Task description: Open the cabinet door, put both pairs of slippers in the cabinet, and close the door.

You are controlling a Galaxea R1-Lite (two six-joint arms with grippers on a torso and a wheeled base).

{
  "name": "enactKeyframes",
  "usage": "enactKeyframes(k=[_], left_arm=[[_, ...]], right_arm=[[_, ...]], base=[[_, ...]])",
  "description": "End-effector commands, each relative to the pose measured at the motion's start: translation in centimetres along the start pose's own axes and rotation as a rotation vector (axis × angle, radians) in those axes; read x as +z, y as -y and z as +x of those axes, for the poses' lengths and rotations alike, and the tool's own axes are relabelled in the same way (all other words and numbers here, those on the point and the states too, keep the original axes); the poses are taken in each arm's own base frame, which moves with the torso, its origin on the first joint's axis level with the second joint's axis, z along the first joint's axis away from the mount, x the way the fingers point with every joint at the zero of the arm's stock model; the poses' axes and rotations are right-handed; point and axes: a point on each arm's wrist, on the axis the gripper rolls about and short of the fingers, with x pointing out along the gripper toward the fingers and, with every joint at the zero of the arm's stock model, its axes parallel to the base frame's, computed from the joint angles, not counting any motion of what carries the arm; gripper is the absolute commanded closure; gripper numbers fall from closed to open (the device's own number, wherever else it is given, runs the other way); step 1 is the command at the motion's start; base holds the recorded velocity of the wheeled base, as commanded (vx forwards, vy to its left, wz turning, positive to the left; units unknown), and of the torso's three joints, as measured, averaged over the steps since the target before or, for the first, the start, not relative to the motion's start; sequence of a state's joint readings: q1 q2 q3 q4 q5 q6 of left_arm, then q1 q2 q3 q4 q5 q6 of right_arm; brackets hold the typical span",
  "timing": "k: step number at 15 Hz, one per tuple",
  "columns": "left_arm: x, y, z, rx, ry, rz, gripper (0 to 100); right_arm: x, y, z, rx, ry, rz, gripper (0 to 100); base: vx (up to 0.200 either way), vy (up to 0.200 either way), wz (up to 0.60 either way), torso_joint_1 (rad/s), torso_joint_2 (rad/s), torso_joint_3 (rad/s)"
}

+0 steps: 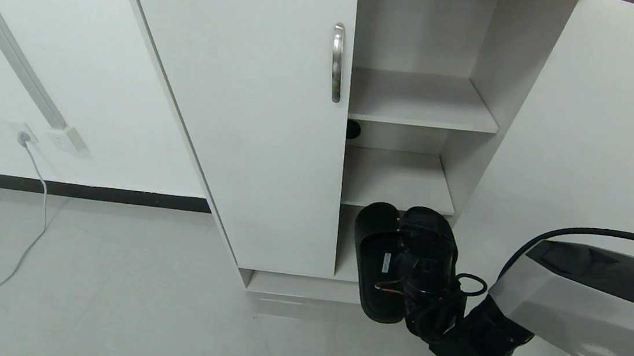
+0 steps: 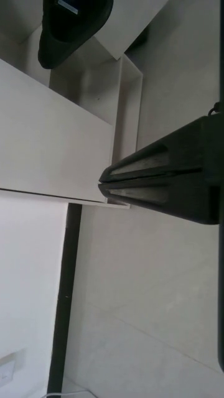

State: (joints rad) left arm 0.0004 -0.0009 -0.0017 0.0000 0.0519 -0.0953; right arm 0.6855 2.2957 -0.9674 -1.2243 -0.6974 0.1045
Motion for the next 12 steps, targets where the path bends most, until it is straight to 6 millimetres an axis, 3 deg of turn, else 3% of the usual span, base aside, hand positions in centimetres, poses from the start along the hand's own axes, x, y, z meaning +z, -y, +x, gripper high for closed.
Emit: enactKeyframes(k=[1,6,12], left_arm=[[0.04,0.01,0.0,-0.002,0.0,0.0,100],[0.0,0.0,0.01,0.0,-0.001,-0.001,100],[0.01,-0.01,0.01,0.003,0.001,-0.001,100]], right_arm=[[-0.02,-0.01,0.01,0.0,0.0,0.0,100],[0.0,-0.01,0.01,0.0,0.001,0.001,100],[-0.19,-0.19,0.78,0.014,0.007,-0.001,100]], base=[[0.2,0.0,0.0,-0.002,0.01,0.007],[0.2,0.0,0.0,0.0,0.0,0.001],[0.0,0.0,0.0,0.0,0.0,0.0]])
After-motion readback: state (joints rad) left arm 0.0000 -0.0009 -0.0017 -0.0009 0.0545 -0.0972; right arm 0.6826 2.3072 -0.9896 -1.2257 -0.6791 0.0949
